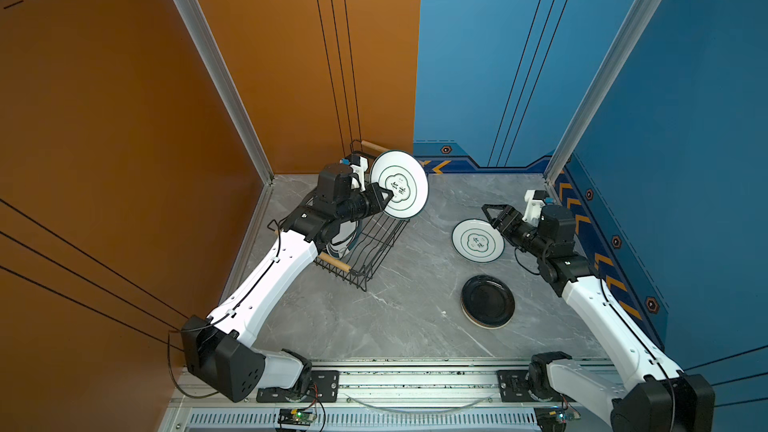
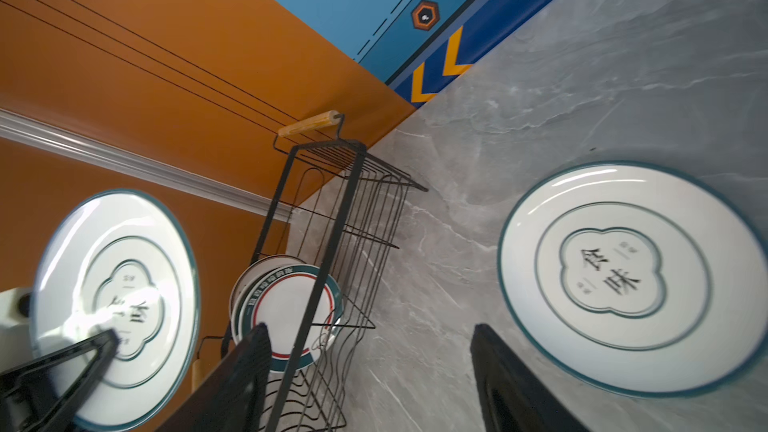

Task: Unload the plates from the dish rack
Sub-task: 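Raise the plate toward the right gripper and grasp its rim with the right gripper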

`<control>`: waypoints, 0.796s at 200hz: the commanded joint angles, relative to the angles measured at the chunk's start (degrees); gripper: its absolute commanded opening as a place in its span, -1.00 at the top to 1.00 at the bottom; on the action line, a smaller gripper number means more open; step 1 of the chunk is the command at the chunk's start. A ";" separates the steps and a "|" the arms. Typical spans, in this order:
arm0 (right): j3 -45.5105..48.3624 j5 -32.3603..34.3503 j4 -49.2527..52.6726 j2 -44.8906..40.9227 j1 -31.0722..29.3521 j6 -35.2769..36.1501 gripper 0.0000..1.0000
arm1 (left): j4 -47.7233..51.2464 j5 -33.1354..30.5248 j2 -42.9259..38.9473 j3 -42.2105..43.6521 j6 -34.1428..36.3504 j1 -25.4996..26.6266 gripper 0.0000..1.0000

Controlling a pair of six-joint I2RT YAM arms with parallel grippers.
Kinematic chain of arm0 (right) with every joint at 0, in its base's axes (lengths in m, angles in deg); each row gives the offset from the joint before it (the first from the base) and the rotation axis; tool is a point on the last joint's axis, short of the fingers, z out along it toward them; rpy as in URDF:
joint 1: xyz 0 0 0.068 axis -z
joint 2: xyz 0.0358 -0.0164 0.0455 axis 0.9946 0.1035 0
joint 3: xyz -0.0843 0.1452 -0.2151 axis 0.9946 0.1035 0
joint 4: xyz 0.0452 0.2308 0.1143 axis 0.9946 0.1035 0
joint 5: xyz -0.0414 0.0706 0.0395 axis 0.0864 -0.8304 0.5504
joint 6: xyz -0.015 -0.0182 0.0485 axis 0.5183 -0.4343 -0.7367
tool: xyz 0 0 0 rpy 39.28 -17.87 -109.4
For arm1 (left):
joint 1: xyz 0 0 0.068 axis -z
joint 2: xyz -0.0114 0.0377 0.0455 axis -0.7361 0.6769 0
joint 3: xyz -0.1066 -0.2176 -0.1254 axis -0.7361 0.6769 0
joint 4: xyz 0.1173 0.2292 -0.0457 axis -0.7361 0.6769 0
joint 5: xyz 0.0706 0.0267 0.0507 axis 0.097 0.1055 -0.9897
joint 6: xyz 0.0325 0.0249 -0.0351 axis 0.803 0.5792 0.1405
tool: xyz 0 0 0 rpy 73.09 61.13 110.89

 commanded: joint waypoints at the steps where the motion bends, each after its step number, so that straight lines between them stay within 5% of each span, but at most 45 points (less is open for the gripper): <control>1: 2.26 0.36 -15.61 0.88 -4.46 -10.75 -0.47 | -15.05 8.37 3.01 1.24 -10.89 0.58 1.00; 47: -0.03 3.76 -22.84 5.88 -13.32 -14.08 -0.44 | -20.66 10.37 6.97 2.36 -15.91 3.34 1.00; 93: -0.85 4.03 -27.56 10.57 -15.63 -15.71 -0.31 | -22.75 11.49 8.16 3.06 -17.09 5.19 1.00; 159: -0.76 2.29 -34.82 13.27 -15.57 -18.82 0.20 | -24.08 14.23 10.83 3.07 -17.93 6.33 1.00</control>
